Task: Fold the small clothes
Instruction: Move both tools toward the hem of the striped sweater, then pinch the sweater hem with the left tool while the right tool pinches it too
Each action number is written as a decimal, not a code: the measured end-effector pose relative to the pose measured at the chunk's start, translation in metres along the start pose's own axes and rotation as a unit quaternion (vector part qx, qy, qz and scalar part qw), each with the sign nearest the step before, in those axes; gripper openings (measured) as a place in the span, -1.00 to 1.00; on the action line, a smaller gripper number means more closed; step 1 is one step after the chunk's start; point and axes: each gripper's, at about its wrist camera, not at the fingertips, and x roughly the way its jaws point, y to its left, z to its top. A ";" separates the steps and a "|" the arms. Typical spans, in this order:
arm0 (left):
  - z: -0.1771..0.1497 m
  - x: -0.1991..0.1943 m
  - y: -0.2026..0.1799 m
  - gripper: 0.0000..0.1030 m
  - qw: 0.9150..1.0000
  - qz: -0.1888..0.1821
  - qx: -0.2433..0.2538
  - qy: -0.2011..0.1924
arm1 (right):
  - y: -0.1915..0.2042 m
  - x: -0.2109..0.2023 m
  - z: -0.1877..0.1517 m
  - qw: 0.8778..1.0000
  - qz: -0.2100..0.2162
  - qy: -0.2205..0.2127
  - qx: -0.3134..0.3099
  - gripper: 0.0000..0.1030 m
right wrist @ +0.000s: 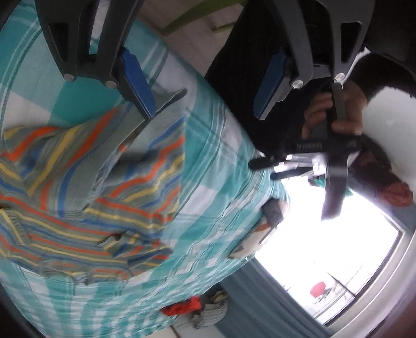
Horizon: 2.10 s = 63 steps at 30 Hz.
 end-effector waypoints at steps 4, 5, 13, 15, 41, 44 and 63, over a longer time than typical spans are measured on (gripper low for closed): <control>-0.005 -0.006 -0.004 0.99 1.000 0.001 0.001 -0.012 | -0.010 0.019 0.030 0.997 0.058 -0.028 0.047 0.75; -0.006 -0.008 -0.002 0.99 1.000 0.001 0.000 -0.013 | -0.007 0.025 0.033 0.998 0.046 -0.026 0.046 0.75; -0.021 -0.012 0.036 0.99 0.999 0.009 -0.041 -0.022 | -0.024 0.070 0.012 0.986 -0.068 -0.022 0.151 0.75; -0.019 -0.012 0.046 0.99 0.998 0.006 -0.060 -0.020 | -0.012 0.072 0.020 0.983 -0.070 -0.106 0.134 0.78; -0.026 0.096 -0.042 0.24 0.992 -0.024 -0.005 0.127 | -0.080 -0.053 0.054 0.956 -0.270 -0.066 0.099 0.82; -0.029 0.092 -0.047 -0.23 0.993 -0.025 -0.005 0.114 | -0.115 -0.025 0.107 0.958 -0.273 -0.022 0.081 0.76; -0.040 0.047 0.019 -0.97 0.987 -0.111 0.019 0.114 | -0.065 -0.097 -0.101 0.960 -0.246 0.132 0.007 0.11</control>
